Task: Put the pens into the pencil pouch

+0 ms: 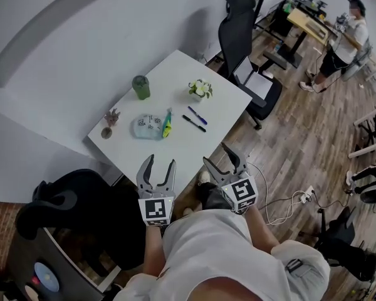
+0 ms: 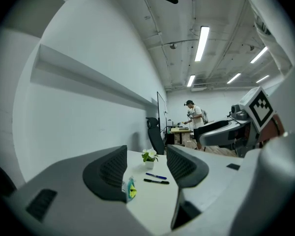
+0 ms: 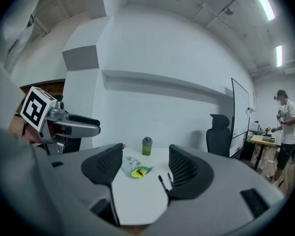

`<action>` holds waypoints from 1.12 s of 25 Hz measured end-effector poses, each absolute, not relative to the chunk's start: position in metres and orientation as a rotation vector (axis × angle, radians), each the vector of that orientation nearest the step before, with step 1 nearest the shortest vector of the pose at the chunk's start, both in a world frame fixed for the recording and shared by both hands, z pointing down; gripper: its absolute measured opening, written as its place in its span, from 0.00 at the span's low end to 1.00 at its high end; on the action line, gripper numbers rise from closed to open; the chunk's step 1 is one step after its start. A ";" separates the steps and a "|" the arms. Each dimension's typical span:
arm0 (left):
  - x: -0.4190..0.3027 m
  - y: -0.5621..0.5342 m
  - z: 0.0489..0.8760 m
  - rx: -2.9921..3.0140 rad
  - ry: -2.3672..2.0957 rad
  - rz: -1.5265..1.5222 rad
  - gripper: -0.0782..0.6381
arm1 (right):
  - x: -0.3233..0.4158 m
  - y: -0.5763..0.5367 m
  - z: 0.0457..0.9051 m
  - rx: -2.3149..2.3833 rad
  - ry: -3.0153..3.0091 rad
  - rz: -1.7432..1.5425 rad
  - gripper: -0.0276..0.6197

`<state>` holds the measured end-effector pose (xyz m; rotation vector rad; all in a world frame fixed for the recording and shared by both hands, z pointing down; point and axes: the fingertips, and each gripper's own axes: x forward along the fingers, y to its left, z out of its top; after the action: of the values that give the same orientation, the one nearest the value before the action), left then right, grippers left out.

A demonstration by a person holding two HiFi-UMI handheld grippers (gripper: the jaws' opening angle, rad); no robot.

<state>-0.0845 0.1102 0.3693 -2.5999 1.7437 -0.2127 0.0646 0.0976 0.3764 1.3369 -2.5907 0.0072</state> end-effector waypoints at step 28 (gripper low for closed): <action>-0.029 -0.041 0.446 -2.605 1.926 -0.494 0.42 | 0.101 -0.058 0.479 0.977 -2.556 0.239 0.39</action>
<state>-0.0291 -0.0413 0.4461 -2.6054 1.9257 -0.4941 0.1012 -0.0576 0.4786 0.9766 -2.5556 0.2394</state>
